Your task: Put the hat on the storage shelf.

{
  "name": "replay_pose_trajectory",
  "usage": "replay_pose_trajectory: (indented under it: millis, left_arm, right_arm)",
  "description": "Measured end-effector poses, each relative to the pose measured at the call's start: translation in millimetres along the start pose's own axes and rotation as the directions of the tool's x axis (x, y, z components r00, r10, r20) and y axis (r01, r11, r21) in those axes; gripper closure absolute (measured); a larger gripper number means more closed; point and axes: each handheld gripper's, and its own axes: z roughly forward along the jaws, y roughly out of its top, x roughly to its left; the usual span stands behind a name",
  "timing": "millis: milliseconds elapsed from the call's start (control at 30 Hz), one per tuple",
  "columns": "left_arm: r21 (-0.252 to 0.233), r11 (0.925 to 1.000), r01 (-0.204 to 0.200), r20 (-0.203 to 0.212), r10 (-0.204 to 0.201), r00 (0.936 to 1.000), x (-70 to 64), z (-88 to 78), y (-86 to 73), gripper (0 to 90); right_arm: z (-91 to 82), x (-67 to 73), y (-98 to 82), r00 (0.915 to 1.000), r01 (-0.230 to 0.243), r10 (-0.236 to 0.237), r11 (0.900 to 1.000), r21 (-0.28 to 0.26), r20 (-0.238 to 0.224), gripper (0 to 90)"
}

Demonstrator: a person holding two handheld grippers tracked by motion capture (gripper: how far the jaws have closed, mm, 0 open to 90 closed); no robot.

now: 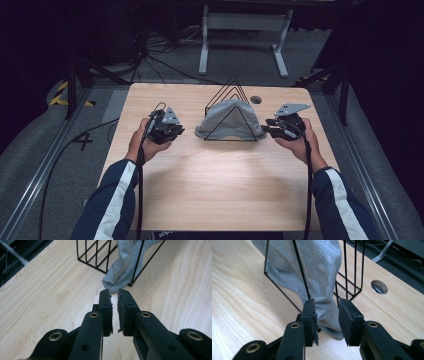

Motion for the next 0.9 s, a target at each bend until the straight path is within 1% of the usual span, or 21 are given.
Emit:
replay_pose_trajectory:
  millis: [67,167,233,367,500,567,600,667,700,767,833,900]
  left_arm:
    - [0.006,1.0,-0.006,-0.003,0.006,1.0,-0.3,-3.1,-5.2,81.2]
    - [0.019,0.9998,-0.004,0.003,0.004,1.0,-1.2,-7.3,-14.0,80.7]
    - [0.02,0.9998,-0.002,0.008,0.002,1.0,-1.8,-10.6,-20.1,80.2]
    - [0.032,0.9995,0.007,0.006,-0.007,1.0,-3.1,-18.2,-32.1,80.2]
    - [0.044,0.999,-0.002,0.009,0.001,1.0,-6.0,-26.6,-42.8,79.8]
    - [0.048,0.9989,-0.004,0.011,0.004,0.9999,-8.3,-30.2,-48.1,78.9]
    - [0.056,0.9984,-0.012,0.016,0.011,0.9998,-9.0,-32.4,-50.6,78.6]
    - [0.055,0.9984,-0.012,0.021,0.011,0.9997,-11.2,-35.4,-56.2,78.1]
    - [0.054,0.9985,-0.01,0.021,0.009,0.9997,-12.4,-36.1,-58.4,77.8]
    - [0.067,0.9976,-0.017,0.018,0.016,0.9997,-14.5,-37.9,-64.0,76.5]
    - [0.075,0.9971,-0.012,0.021,0.01,0.9997,-17.1,-38.9,-70.9,74.9]
    - [0.087,0.996,-0.017,0.018,0.016,0.9997,-18.9,-39.9,-76.2,73.1]
  right_arm:
    - [-2.3,1.0,-2.5,1.0,0.003,-0.003,1.0,0.001,-0.001,66.2]
    - [-6.9,2.1,-6.9,0.9999,0.011,-0.011,1.0,0.005,-0.001,65.7]
    - [-11.2,3.3,-10.1,0.9999,0.013,-0.013,1.0,0.004,-0.004,65.3]
    - [-16.4,5.9,-17.1,0.9995,0.032,-0.032,0.999,0.01,0.0,63.4]
    - [-21.2,9.1,-25.6,0.999,0.044,-0.044,0.999,0.023,0.005,61.4]
    - [-23.0,10.0,-29.9,0.9992,0.04,-0.04,0.999,0.027,0.005,60.4]
    - [-24.3,10.6,-33.3,0.9991,0.042,-0.042,0.999,0.031,0.008,59.7]
    - [-25.9,11.6,-39.1,0.9989,0.044,-0.045,0.998,0.035,0.012,59.1]
    - [-26.8,11.9,-42.0,0.9993,0.037,-0.037,0.999,0.039,0.008,58.5]
    - [-28.4,11.9,-47.8,0.9992,0.037,-0.038,0.998,0.042,0.015,57.7]
    - [-29.8,12.4,-53.6,0.9993,0.034,-0.035,0.998,0.044,0.016,56.9]
    - [-31.5,13.4,-59.9,0.9995,0.029,-0.029,0.998,0.05,0.008,55.4]
